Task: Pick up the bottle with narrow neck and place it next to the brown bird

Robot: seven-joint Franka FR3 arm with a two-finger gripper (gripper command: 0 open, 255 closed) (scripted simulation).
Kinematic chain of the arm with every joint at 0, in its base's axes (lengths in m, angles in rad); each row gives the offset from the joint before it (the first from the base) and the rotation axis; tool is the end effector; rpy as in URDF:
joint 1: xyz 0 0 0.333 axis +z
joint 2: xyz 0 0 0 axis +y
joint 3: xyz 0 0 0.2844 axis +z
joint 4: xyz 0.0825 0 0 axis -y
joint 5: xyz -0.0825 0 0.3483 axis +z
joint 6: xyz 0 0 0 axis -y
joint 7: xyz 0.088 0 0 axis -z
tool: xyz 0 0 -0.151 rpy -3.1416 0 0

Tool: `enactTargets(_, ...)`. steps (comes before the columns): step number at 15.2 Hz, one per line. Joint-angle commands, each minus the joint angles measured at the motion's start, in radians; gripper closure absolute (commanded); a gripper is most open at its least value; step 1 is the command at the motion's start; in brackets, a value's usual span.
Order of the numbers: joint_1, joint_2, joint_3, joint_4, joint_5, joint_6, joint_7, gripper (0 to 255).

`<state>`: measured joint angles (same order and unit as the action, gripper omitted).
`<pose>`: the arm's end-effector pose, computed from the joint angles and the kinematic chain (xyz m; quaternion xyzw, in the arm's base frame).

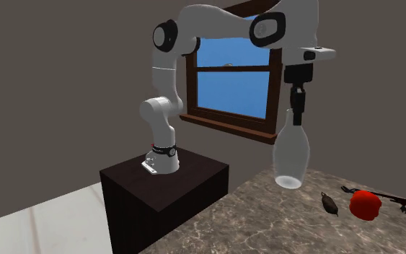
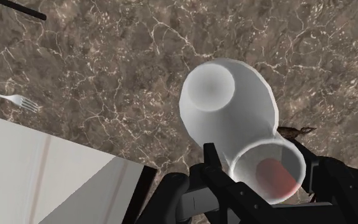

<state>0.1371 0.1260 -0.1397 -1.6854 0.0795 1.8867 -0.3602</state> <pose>0.5746 0.0106 0.4588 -0.9846 -0.1678 -0.0430 0.0221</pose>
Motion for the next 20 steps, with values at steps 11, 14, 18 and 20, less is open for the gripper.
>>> enactTargets(11,0.022,0.488,0.038,0.541,0.035,-0.049,0.075,255)
enactTargets(14,0.023,0.569,0.042,0.625,0.038,-0.053,0.085,255)
enactTargets(18,0.025,0.568,0.043,0.571,0.039,0.001,0.081,255)
enactTargets(20,0.026,0.57,0.043,0.548,0.04,0.027,0.079,255)
